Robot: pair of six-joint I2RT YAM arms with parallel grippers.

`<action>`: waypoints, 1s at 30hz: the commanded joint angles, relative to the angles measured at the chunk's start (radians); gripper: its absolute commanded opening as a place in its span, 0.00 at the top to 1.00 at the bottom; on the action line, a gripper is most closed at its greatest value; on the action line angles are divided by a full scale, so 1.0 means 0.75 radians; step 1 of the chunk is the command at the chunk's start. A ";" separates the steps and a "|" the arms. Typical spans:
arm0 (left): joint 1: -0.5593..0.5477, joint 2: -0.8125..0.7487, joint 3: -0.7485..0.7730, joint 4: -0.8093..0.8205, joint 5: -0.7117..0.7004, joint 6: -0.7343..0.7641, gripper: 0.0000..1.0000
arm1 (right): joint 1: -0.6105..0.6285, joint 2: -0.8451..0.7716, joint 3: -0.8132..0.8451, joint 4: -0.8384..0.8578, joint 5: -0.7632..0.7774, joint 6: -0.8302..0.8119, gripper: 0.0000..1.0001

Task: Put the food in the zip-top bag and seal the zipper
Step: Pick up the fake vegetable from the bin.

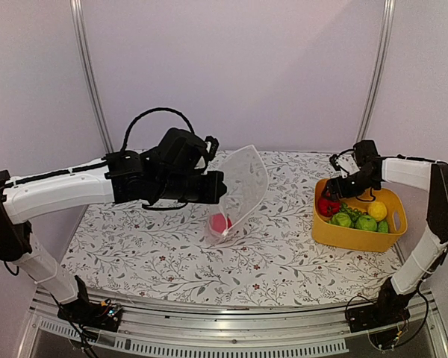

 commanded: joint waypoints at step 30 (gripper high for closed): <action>0.013 0.053 0.045 0.038 0.029 0.006 1.00 | 0.037 -0.174 -0.126 0.065 0.145 -0.034 0.46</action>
